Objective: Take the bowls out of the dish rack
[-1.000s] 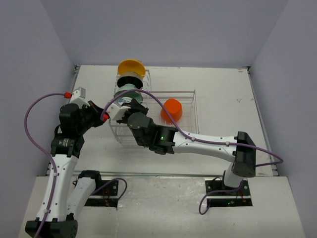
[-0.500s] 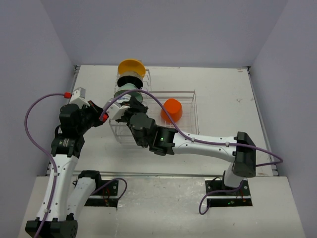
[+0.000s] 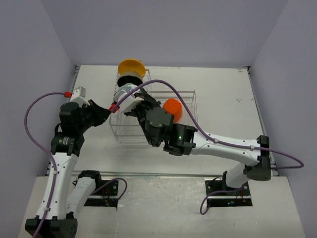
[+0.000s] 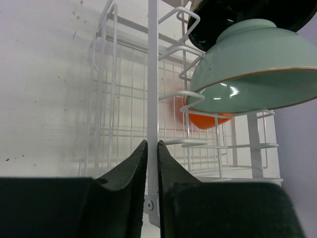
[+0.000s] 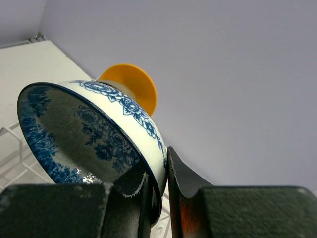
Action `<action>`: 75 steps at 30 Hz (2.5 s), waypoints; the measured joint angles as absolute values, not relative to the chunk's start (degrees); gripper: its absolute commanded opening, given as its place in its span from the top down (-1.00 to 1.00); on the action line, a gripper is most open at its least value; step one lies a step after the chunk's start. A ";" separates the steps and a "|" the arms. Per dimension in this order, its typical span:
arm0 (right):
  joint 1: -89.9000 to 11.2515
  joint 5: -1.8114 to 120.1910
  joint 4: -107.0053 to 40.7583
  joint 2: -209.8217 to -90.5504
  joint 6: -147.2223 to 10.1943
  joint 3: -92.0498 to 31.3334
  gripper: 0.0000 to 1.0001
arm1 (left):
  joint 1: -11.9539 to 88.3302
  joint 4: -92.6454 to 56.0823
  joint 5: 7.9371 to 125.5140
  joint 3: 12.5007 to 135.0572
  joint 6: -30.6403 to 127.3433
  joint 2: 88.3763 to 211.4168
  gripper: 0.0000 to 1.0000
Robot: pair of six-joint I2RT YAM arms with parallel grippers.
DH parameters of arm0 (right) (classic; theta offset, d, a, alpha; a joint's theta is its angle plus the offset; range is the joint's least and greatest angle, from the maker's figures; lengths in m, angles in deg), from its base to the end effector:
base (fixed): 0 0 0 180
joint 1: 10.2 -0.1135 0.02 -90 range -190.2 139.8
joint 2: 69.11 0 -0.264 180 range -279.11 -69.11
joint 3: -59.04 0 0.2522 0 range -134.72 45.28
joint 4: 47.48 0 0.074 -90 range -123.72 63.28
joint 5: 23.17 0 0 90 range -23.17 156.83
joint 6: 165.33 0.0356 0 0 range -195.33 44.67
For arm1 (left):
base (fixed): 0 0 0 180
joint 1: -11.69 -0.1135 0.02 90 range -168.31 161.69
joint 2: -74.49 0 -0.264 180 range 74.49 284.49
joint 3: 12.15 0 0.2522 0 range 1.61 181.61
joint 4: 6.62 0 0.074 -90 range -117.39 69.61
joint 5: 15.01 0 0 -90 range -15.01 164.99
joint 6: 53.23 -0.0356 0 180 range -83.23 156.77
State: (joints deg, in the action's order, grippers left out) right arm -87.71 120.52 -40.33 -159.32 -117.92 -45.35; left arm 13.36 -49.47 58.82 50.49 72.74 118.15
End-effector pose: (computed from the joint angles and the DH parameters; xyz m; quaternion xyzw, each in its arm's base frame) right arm 0.1058 0.3451 0.4509 -0.3432 0.5882 -0.0848 0.7274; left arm 0.1661 -0.0148 0.3340 -0.1713 0.8155 -0.2858 0.4733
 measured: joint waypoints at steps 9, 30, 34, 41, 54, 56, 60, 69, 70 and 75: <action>-87.49 122.80 -35.85 -152.89 -115.80 -46.34 1.00 | 13.27 -51.74 60.55 51.65 72.67 119.57 0.18; -87.01 121.57 -18.80 -152.54 -104.98 -52.06 1.00 | 13.38 -63.74 63.30 67.02 72.06 119.11 -0.33; -85.48 116.61 -1.05 -160.06 -94.75 -71.19 1.00 | 13.38 -64.02 63.35 69.57 71.14 115.85 -0.18; -83.30 105.88 17.22 -165.86 -78.49 -88.35 1.00 | 13.38 -59.32 58.47 69.71 68.21 106.08 -0.04; -79.12 94.56 22.86 -165.05 -67.62 -73.35 1.00 | 13.38 -54.58 50.89 69.86 69.11 107.53 -0.12; -79.01 93.81 22.86 -165.07 -67.19 -73.09 1.00 | 13.38 -54.60 50.36 69.86 69.13 108.14 -0.13; -78.73 92.68 22.49 -165.09 -66.73 -73.44 1.00 | 13.38 -54.71 49.10 69.86 69.13 109.71 -0.22; -78.25 91.26 22.42 -167.36 -66.95 -79.14 1.00 | 13.38 -54.78 45.03 68.68 69.11 110.78 -0.29; -78.10 91.15 22.27 -167.89 -66.97 -79.91 1.00 | 13.38 -54.80 44.46 68.20 69.11 110.72 -0.29; -77.24 90.69 22.20 -170.12 -67.23 -82.25 1.00 | 13.38 -55.26 42.39 65.75 69.09 110.30 -0.28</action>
State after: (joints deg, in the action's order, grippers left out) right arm -77.24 90.69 22.20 -170.12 -67.23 -82.25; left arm 13.38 -55.26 42.39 65.75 69.09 110.30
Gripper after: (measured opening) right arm 0.138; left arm 0.643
